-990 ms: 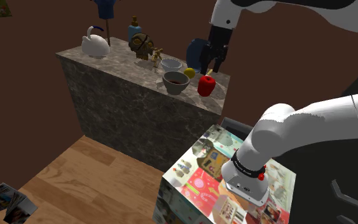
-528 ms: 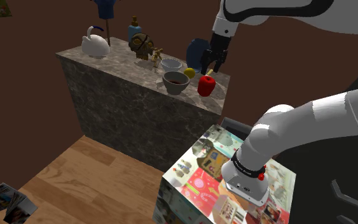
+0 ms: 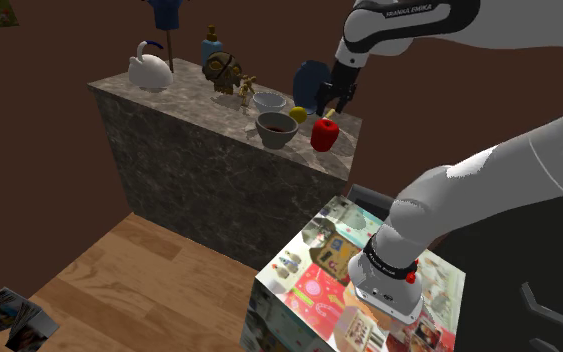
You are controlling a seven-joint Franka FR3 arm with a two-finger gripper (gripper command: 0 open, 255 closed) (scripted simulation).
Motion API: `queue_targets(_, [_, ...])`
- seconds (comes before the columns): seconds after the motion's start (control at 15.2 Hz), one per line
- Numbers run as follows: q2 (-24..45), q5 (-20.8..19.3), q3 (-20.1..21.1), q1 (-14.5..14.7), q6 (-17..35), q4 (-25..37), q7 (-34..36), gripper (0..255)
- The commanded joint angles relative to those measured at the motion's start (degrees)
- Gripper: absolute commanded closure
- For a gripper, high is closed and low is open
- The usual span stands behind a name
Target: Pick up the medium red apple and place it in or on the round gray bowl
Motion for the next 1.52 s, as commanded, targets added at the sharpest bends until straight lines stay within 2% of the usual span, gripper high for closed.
queue_targets(0.0, [2.3, -0.6, -1.7, -1.0, 3.5, 0.3, -1.0, 0])
queue_targets(0.53, [12.8, 0.2, -8.0, -3.2, 15.0, 4.9, -5.1, 0])
queue_targets(0.99, [16.5, 1.7, -8.8, -2.8, 20.7, 2.7, -6.2, 0])
queue_targets(1.45, [16.9, 1.8, -8.8, -2.7, 21.2, 2.6, -6.4, 0])
